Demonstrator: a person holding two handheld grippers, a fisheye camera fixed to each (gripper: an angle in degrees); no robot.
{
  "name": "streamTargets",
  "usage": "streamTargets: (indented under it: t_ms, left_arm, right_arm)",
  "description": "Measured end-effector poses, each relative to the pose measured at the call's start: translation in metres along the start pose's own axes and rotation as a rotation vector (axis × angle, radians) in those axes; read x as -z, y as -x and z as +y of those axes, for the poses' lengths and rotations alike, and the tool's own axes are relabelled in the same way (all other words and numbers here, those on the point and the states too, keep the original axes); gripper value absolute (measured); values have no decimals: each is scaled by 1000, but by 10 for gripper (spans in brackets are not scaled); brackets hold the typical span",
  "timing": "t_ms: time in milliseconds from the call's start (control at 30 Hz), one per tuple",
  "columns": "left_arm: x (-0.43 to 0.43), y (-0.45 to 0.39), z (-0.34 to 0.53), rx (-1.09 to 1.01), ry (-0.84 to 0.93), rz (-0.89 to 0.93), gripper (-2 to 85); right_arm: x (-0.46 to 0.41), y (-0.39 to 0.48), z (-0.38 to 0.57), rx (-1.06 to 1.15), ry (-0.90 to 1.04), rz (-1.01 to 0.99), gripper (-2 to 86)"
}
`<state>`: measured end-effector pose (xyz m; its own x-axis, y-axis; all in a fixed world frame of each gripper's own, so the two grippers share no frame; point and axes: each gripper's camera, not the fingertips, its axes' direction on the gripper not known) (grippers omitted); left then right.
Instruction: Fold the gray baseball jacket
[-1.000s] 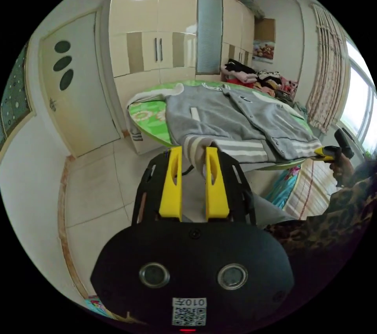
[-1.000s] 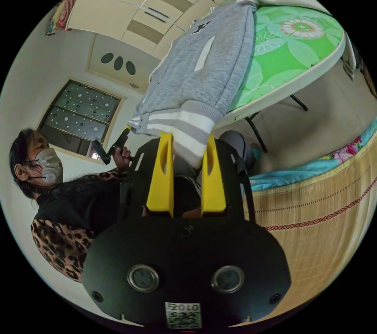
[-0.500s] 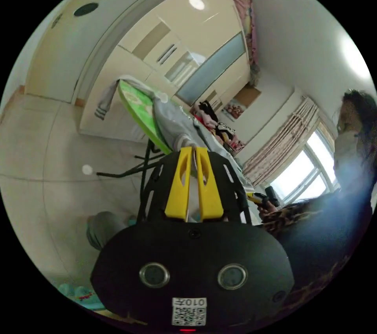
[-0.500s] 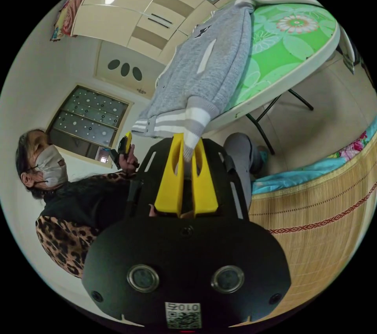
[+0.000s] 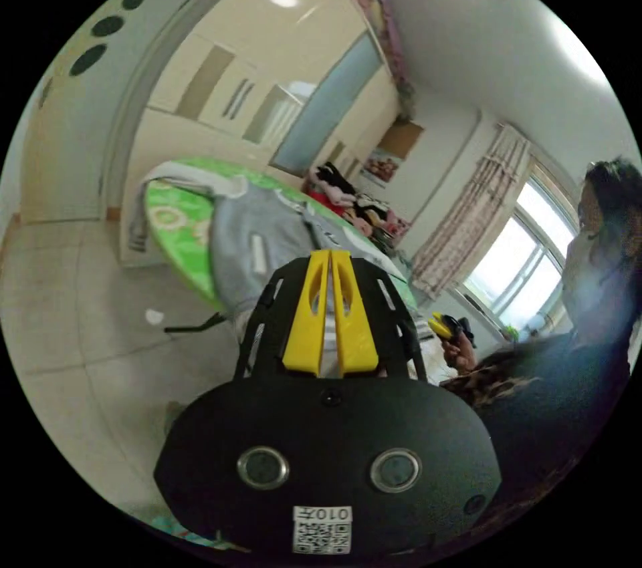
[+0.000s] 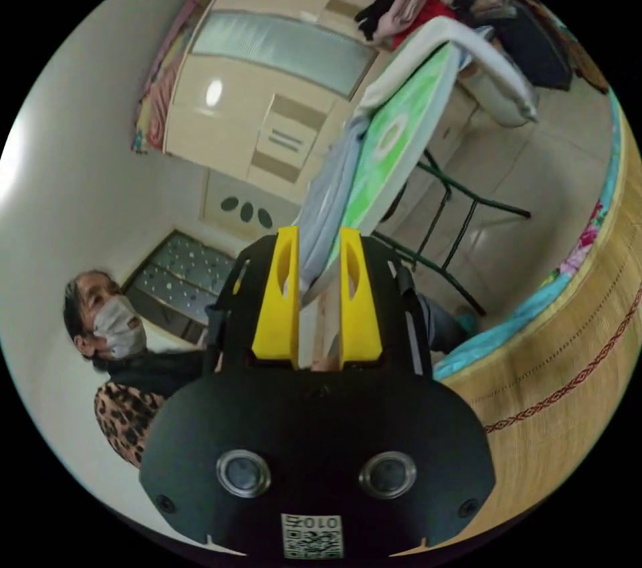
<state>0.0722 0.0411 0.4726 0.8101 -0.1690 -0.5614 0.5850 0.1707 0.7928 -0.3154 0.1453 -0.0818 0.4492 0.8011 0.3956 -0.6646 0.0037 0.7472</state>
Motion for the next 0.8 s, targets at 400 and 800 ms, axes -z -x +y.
streamTargets:
  t_ms: [400, 800]
  left_arm:
    - [-338, -119, -77, -228, 566, 318, -1]
    - [-430, 73, -79, 370, 418, 148, -1]
  right_arm:
    - [-30, 44, -42, 213, 143, -171, 94]
    - [-121, 127, 14, 500, 503, 375, 98]
